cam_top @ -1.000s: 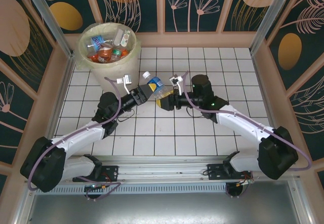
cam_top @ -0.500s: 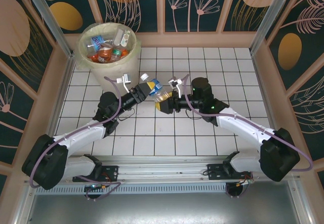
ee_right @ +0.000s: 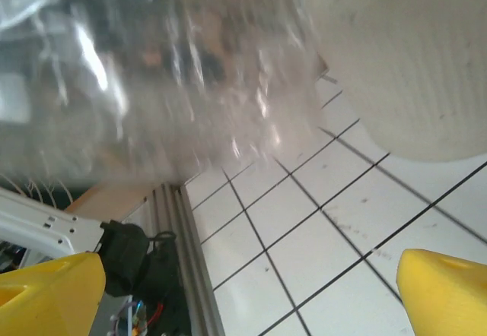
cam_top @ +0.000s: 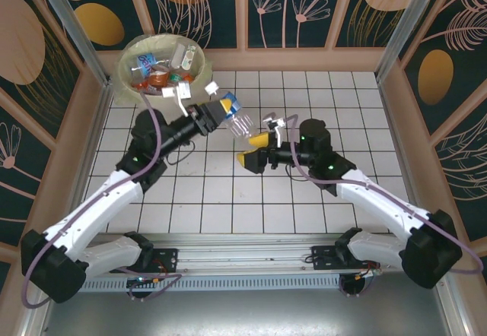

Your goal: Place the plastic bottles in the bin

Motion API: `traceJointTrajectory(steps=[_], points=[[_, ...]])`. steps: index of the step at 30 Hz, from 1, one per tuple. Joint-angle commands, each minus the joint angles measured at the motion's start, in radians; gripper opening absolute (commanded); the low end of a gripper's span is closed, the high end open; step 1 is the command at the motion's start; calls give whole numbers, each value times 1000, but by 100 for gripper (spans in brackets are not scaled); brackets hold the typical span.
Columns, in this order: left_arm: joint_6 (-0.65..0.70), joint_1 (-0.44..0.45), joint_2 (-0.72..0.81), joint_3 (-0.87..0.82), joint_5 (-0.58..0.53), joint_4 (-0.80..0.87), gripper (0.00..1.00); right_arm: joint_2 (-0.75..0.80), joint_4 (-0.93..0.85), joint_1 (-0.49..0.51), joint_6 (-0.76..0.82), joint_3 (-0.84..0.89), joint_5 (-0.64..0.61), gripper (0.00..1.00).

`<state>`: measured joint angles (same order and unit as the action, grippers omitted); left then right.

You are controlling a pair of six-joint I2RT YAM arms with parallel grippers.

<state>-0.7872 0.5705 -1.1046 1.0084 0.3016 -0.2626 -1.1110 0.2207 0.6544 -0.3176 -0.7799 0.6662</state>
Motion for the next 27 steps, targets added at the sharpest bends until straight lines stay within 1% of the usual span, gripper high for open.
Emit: traceJointTrajectory(steps=[1, 3, 6, 9, 11, 14, 16, 20, 23, 25, 27], points=[[271, -3, -16, 204, -124, 364, 54, 64, -42, -14, 36, 4, -53, 99], [372, -4, -50, 321, -202, 482, 55, 91, -72, -17, 50, 0, -71, 99], [521, -6, -119, 510, -350, 660, 55, 131, -112, -21, 63, -5, -101, 99], [640, -6, -182, 649, -486, 778, 55, 159, -144, -23, 75, -8, -120, 99], [707, -6, -218, 718, -598, 837, 55, 176, -161, -24, 81, -10, -131, 99], [800, -6, -256, 766, -765, 868, 55, 186, -178, -28, 84, -14, -138, 99], [859, -6, -277, 785, -852, 869, 55, 190, -186, -28, 87, -19, -140, 99], [956, -6, -333, 830, -941, 860, 56, 189, -199, -30, 92, -27, -140, 99], [1034, -8, -364, 833, -1042, 822, 56, 194, -202, -30, 90, -27, -142, 99], [1089, -10, -376, 821, -1077, 788, 56, 198, -204, -30, 87, -24, -143, 99], [1117, -22, -397, 817, -1091, 775, 56, 201, -209, -30, 86, -22, -145, 99]])
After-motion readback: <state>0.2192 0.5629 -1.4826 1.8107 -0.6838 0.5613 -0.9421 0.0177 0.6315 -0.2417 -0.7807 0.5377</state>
